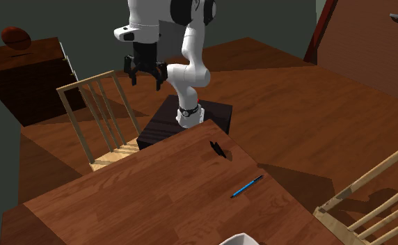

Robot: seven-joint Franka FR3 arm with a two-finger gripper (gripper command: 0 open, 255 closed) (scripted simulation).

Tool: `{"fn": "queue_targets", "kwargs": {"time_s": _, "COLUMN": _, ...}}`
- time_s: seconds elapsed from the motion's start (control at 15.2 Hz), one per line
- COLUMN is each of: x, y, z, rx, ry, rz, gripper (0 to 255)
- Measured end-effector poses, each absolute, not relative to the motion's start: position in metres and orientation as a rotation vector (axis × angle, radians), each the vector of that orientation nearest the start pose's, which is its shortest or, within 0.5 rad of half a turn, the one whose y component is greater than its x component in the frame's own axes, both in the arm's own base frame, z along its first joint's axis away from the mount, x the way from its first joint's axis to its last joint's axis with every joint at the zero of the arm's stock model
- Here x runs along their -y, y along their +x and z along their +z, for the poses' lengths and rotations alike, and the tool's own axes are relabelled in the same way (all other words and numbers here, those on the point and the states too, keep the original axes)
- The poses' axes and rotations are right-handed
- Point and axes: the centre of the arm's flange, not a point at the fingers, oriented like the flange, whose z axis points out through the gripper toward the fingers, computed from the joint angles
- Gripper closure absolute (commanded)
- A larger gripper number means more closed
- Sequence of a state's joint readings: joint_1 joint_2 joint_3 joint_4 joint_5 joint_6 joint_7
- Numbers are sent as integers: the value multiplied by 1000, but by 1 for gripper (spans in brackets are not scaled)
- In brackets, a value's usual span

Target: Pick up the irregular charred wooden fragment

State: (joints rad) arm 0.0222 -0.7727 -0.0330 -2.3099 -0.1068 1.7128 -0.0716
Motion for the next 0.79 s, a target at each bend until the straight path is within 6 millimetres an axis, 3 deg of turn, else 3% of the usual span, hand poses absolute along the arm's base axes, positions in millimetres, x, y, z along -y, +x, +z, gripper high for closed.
{"fn": "queue_targets", "kwargs": {"time_s": 0.26, "x": -1, "y": 333, "z": 603, "rx": 203, "ry": -3214, "rz": -254, "gripper": 0}}
{"fn": "queue_targets", "kwargs": {"time_s": 0.79, "x": -70, "y": 345, "z": 528, "rx": 520, "ry": -3177, "rz": -165, "gripper": 0}}
